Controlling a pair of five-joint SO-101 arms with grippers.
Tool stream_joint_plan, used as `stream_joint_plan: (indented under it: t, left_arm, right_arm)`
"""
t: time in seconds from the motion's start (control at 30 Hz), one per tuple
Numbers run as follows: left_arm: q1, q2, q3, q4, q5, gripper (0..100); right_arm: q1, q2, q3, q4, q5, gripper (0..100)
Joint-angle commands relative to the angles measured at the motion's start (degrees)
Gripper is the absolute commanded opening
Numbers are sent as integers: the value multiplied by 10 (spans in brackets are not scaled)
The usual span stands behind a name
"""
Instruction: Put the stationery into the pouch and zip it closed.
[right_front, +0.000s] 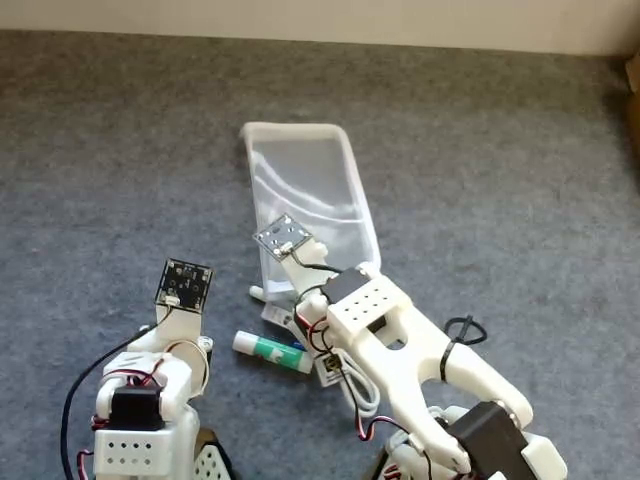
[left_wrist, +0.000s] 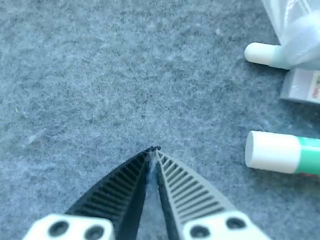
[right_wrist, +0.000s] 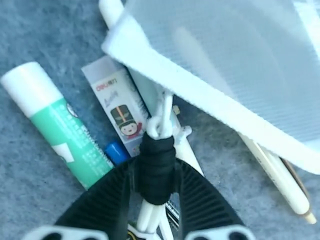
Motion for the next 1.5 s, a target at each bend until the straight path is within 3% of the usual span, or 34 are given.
stream_joint_plan:
  t: [0.0, 0.47, 1.13, 1.47]
  left_arm:
    - [-3, -3, 10, -10, 3, 7]
    - [-3, -3, 10, -10, 3, 7]
    - [-3, -3, 10, -10, 3, 7]
    - [-3, -3, 10, -10, 3, 7]
  right_arm:
    - [8, -6, -22, 3, -3, 3]
    - [7, -234, 39, 15, -2, 4]
    - [7, -446, 120, 14, -7, 4]
    - [7, -491, 174, -39, -7, 4]
